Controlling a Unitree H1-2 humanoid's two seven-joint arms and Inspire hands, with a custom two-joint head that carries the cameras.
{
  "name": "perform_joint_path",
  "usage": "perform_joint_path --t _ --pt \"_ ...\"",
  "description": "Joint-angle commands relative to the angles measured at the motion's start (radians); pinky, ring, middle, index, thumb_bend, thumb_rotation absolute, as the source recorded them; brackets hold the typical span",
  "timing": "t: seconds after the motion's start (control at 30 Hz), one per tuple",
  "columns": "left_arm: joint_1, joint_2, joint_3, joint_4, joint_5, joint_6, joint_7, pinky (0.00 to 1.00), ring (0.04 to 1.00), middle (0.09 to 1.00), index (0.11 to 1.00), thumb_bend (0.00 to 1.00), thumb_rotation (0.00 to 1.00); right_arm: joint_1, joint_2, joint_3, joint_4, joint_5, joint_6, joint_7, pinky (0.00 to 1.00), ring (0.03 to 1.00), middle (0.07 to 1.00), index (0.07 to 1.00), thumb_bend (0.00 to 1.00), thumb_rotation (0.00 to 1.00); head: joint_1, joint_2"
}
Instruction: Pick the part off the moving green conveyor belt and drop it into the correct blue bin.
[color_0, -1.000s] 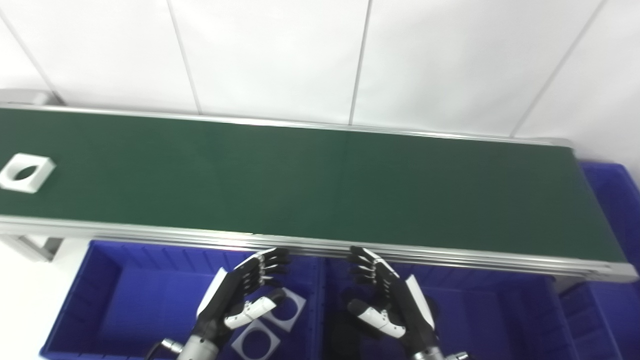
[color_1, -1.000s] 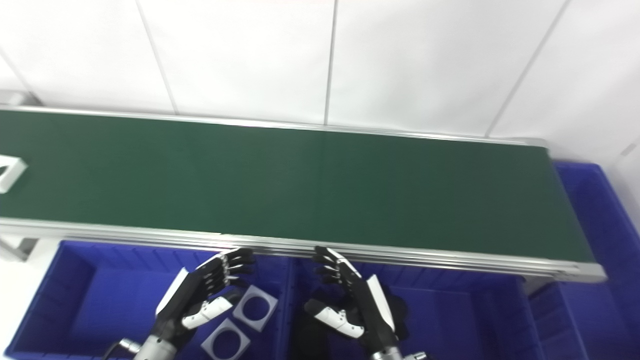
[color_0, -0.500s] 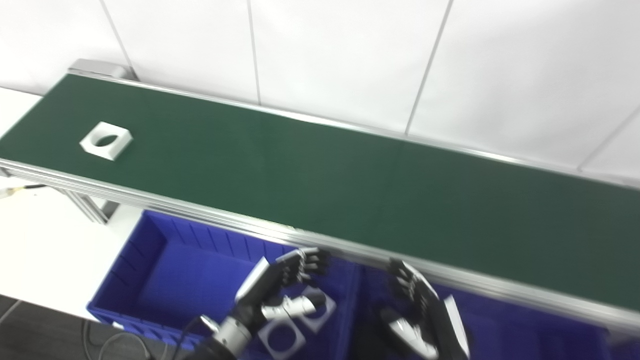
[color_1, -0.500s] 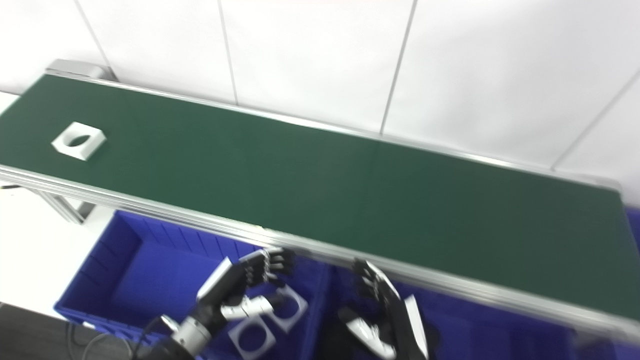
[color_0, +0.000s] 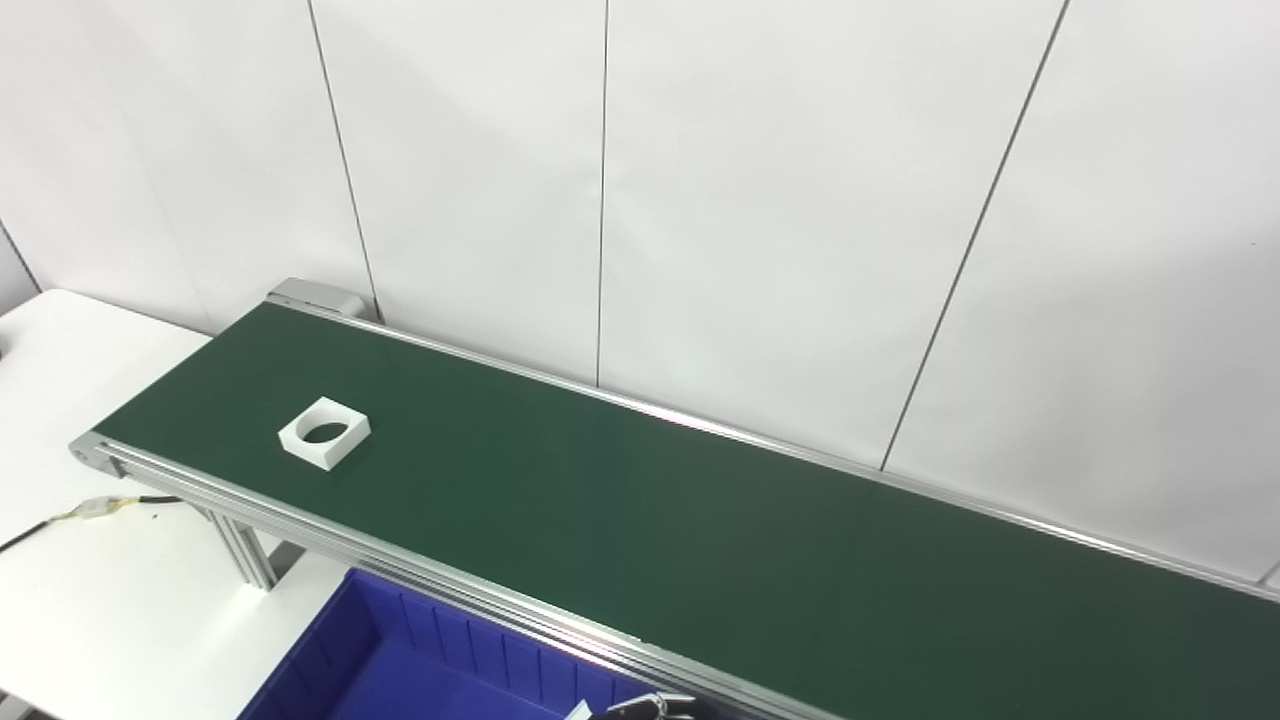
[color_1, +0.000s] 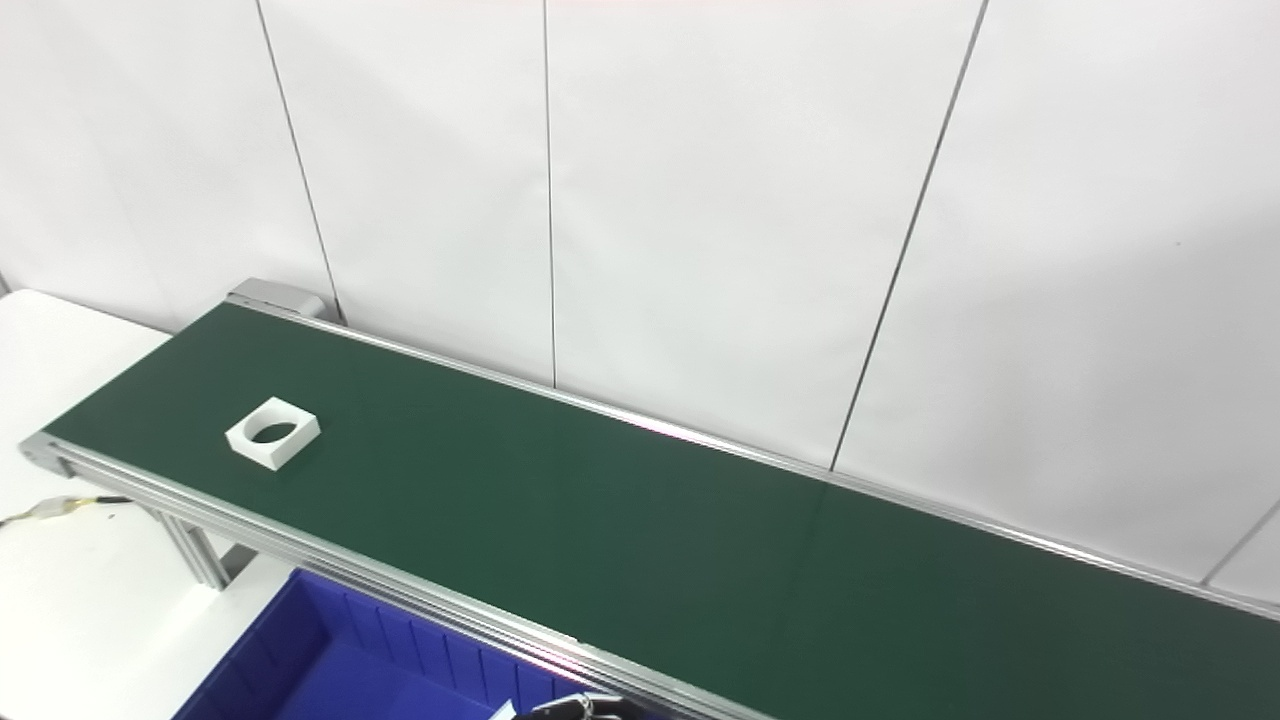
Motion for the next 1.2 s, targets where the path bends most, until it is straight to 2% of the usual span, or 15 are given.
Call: perform_joint_path --t 0.0,0.07,0.23,0.37,0.7,0.9,0.97,1.0,1.17 --pt "-0.022 -0.003 0.004 -0.005 0.001 -0.047 0.007 0.56 0.673 0.729 0.759 0.74 0.37 -0.019 0.002 0.007 -0.009 0.014 -0.057 -0.013 0.7 0.732 0.774 0.807 0.59 0.64 0.005 -0.005" --pt "-0.026 -0.002 0.006 0.005 -0.004 -0.052 0.004 0.55 0.661 0.723 0.757 0.73 0.33 -0.025 0.0 0.012 0.0 0.018 -0.057 -0.016 0.69 0.725 0.769 0.801 0.57 0.64 0.011 -0.013" --pt "-0.037 -0.004 0.008 0.026 -0.007 -0.065 0.003 0.54 0.647 0.712 0.753 0.74 0.31 -0.031 -0.003 0.014 0.009 0.024 -0.057 -0.013 0.69 0.724 0.766 0.796 0.55 0.63 0.044 -0.035" --pt "-0.044 -0.006 0.009 0.039 -0.008 -0.073 0.004 0.52 0.62 0.692 0.749 0.74 0.28 -0.034 -0.004 0.016 0.014 0.037 -0.057 -0.009 0.69 0.714 0.76 0.799 0.5 0.58 0.06 -0.047" --pt "-0.045 -0.006 0.018 0.008 0.0 -0.064 0.015 0.52 0.619 0.676 0.719 0.76 0.23 -0.044 -0.004 0.013 0.025 0.046 -0.057 -0.001 0.69 0.719 0.761 0.806 0.46 0.56 0.087 -0.055" --pt "-0.035 0.011 0.032 -0.079 0.016 -0.026 0.018 0.53 0.61 0.663 0.686 0.78 0.15 -0.048 -0.003 0.013 0.022 0.045 -0.057 0.001 0.68 0.716 0.76 0.805 0.45 0.56 0.086 -0.043" --pt "-0.028 0.014 0.041 -0.121 0.024 -0.003 0.024 0.53 0.604 0.66 0.677 0.79 0.08 -0.049 -0.004 0.013 0.022 0.045 -0.057 0.001 0.68 0.714 0.757 0.803 0.45 0.56 0.087 -0.033" --pt "-0.025 0.017 0.046 -0.151 0.035 0.013 0.028 0.52 0.597 0.653 0.67 0.8 0.03 -0.049 -0.005 0.013 0.022 0.046 -0.057 0.002 0.68 0.714 0.757 0.803 0.44 0.56 0.088 -0.032" --pt "-0.03 0.053 0.084 -0.329 0.086 0.123 0.042 0.5 0.577 0.641 0.651 0.82 0.0 -0.05 -0.01 0.011 0.017 0.047 -0.057 0.001 0.67 0.704 0.751 0.794 0.43 0.56 0.096 -0.013"
